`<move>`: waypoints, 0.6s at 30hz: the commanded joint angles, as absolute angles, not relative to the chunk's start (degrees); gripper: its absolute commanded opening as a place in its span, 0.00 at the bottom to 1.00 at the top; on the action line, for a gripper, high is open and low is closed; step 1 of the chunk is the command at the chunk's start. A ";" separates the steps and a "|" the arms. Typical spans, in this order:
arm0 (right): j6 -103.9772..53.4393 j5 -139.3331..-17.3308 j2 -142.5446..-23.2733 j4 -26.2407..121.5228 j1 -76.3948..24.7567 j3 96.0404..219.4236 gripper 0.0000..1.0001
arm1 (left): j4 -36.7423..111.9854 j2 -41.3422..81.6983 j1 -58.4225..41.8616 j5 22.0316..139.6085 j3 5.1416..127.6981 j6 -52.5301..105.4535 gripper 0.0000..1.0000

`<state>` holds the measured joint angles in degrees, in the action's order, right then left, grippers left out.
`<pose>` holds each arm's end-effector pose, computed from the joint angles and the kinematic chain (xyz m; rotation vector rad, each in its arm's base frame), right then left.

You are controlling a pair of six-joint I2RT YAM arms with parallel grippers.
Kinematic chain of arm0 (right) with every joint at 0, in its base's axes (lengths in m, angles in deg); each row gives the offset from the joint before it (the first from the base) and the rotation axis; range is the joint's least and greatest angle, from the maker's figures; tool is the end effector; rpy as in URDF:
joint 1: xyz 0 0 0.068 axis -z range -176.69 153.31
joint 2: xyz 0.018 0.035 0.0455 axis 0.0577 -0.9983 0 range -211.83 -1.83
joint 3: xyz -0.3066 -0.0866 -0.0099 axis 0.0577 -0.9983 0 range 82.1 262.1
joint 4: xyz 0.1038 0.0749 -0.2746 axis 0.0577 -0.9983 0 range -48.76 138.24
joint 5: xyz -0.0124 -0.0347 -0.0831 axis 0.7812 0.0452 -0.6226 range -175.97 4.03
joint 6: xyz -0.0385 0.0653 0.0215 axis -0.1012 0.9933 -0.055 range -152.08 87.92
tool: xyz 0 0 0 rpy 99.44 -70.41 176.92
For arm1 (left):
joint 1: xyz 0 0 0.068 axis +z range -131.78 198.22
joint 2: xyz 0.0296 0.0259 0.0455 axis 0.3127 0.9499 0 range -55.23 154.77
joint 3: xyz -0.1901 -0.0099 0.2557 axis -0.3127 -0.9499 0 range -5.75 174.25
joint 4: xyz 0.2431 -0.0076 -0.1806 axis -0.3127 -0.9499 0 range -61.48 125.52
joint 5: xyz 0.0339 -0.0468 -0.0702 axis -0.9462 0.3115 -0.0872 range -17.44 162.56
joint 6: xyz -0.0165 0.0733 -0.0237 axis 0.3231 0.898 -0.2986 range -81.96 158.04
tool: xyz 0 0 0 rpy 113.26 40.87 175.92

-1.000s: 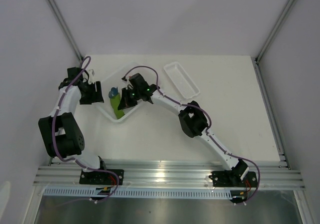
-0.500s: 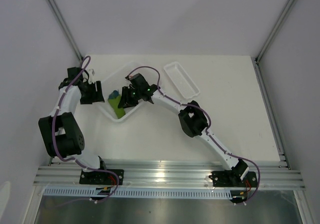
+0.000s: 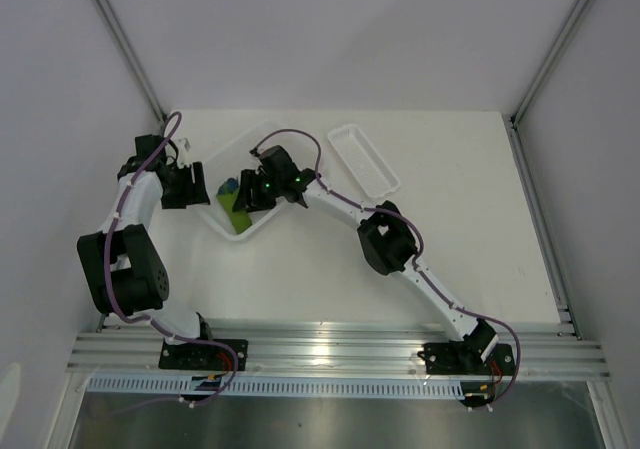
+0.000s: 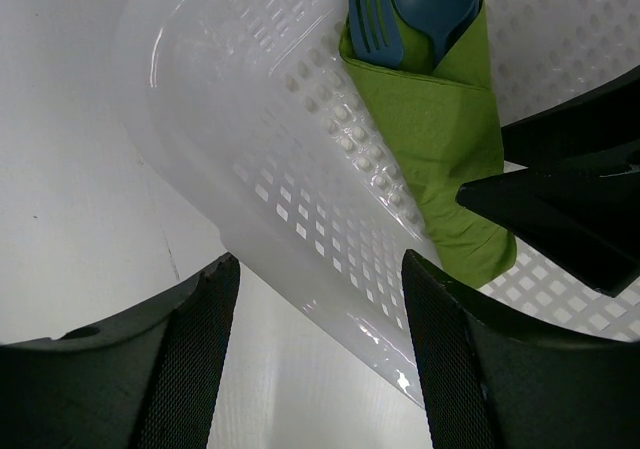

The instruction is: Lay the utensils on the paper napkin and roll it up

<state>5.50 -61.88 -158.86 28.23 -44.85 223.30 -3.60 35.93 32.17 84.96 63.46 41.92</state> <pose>0.4537 0.5480 0.1344 -0.4889 2.3993 1.2274 0.3766 0.0786 0.2498 -0.1559 2.6018 -0.1756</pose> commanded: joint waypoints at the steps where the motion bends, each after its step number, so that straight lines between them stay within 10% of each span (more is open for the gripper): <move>1: 2.99 -65.14 -153.62 30.83 -44.68 222.46 0.57 | -3.15 35.65 32.55 86.36 64.21 41.20 0.69; 18: -2.20 -67.08 -146.15 35.93 -43.36 219.91 0.68 | -3.15 33.98 32.55 87.15 64.39 41.56 0.70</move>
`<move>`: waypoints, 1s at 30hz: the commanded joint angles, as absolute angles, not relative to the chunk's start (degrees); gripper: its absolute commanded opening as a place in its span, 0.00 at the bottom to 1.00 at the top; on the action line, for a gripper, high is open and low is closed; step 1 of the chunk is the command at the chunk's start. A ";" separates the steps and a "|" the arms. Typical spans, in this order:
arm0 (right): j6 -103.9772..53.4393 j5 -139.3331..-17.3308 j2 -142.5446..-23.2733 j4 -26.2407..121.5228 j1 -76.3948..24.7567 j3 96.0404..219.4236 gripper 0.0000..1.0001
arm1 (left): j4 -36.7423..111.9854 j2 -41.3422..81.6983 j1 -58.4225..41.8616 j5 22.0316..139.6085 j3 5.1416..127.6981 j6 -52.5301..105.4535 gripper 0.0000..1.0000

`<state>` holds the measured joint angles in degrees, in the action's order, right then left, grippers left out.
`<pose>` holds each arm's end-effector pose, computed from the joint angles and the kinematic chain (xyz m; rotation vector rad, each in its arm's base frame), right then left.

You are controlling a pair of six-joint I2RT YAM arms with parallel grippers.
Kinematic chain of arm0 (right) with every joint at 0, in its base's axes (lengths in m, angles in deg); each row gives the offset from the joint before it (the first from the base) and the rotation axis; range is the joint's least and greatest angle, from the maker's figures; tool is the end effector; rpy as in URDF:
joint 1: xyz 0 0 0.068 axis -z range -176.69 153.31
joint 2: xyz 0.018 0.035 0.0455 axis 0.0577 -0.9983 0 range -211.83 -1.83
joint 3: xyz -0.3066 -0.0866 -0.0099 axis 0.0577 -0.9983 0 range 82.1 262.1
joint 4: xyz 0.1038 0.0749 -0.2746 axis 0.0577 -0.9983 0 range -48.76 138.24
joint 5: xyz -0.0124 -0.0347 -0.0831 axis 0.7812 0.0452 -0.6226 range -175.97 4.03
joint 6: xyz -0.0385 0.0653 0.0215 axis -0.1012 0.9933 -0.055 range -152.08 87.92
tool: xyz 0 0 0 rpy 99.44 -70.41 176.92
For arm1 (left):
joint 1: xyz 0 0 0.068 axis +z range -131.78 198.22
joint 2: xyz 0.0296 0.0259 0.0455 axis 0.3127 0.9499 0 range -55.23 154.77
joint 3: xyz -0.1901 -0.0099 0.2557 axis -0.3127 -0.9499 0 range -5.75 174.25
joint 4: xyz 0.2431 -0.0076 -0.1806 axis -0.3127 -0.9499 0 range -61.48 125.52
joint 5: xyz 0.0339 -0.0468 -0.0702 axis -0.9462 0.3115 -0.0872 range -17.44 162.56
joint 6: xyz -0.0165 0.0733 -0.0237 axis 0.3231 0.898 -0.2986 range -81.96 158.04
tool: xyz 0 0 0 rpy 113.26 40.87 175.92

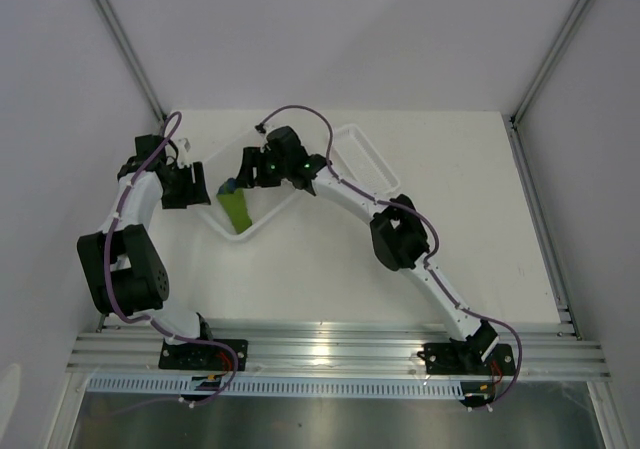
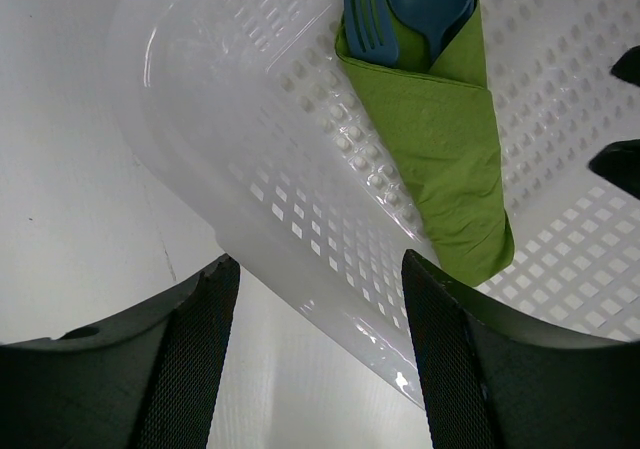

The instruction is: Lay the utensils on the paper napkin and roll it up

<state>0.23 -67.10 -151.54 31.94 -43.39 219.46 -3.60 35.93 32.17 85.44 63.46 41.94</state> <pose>0.4675 0.5279 0.2011 -0.5027 2.2081 1.1393 0.3767 0.0780 0.2499 -0.1525 2.6002 -0.1862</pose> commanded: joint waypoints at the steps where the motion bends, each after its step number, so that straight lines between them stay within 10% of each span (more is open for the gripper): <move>1: -3.59 -67.42 -144.75 36.02 -43.28 220.08 0.68 | -3.15 33.81 32.55 87.15 64.47 41.56 0.70; 8: -9.66 -69.89 -133.52 32.08 -37.57 220.18 0.70 | -3.42 30.47 32.55 86.98 65.09 43.22 0.72; 12: -16.42 -78.46 -124.37 22.33 -30.20 216.06 0.98 | -3.33 27.40 32.63 85.48 65.18 44.98 0.75; 30: -14.94 -102.06 -107.74 -1.86 9.81 198.12 0.99 | -7.72 20.71 34.74 83.11 62.19 48.85 0.80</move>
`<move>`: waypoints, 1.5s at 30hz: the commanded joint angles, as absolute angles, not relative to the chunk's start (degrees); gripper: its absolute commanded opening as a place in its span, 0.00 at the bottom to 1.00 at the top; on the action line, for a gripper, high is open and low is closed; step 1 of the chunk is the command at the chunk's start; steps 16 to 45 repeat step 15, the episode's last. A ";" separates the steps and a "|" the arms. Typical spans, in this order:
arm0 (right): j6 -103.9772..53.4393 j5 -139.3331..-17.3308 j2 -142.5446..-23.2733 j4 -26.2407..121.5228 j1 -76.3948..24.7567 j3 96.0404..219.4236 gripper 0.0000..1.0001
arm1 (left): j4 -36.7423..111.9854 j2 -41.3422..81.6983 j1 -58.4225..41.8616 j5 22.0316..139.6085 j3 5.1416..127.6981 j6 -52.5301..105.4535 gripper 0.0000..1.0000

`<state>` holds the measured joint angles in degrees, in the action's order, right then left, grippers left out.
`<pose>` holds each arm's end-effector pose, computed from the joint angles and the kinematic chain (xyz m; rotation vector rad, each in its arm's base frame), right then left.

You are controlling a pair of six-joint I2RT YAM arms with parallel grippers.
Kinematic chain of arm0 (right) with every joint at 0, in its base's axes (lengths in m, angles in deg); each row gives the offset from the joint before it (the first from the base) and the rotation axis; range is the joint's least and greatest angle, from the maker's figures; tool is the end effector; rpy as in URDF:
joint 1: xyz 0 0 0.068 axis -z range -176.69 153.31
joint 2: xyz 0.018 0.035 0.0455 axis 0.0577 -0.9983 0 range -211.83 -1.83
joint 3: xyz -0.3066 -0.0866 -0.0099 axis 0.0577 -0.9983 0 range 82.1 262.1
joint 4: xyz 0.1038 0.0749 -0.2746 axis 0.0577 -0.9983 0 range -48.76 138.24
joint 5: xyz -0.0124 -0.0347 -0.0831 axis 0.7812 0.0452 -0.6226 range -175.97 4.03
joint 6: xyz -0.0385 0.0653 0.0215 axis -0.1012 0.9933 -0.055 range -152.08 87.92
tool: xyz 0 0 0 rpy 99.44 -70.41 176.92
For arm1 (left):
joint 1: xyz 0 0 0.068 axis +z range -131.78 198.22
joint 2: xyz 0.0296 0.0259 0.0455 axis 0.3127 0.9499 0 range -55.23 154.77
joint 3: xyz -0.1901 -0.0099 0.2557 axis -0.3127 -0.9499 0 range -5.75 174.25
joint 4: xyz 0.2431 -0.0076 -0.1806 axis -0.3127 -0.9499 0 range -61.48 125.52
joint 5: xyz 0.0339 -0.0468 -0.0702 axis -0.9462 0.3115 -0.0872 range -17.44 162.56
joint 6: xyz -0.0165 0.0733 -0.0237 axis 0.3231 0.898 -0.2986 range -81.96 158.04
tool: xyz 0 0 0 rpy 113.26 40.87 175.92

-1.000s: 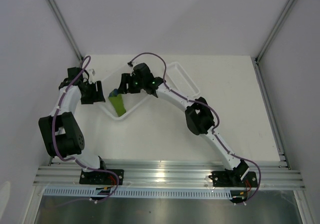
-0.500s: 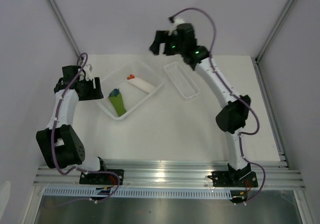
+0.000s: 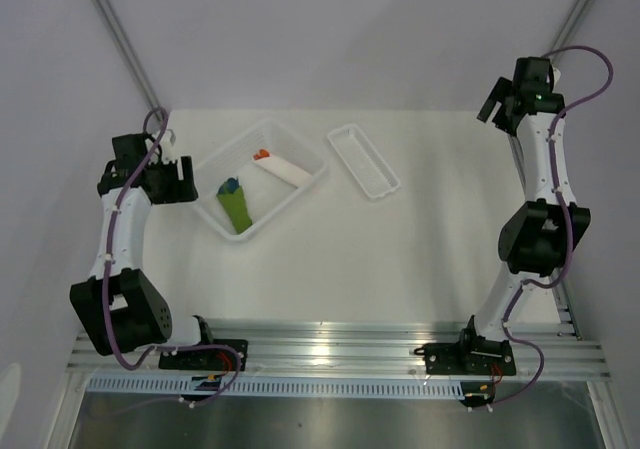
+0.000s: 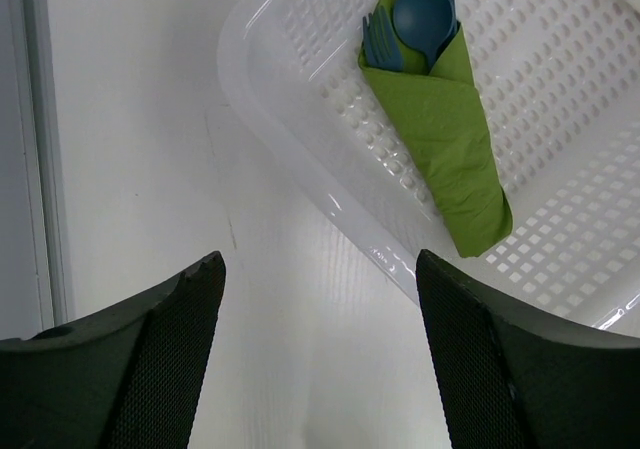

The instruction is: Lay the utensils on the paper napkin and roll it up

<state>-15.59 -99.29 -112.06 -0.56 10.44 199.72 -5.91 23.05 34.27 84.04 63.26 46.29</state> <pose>0.5053 -0.0789 0.4097 0.5825 2.2006 -0.1809 0.3309 0.0812 0.3225 -0.0783 2.4311 -0.0563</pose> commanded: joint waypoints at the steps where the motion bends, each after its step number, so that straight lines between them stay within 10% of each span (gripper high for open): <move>1: -14.94 -102.14 -107.56 -1.51 9.81 197.94 1.00 | -8.07 20.54 34.74 82.93 61.84 49.03 0.81; 45: -15.65 -96.88 -105.64 8.06 9.11 191.00 0.99 | -14.22 17.20 34.74 83.90 59.82 52.63 0.82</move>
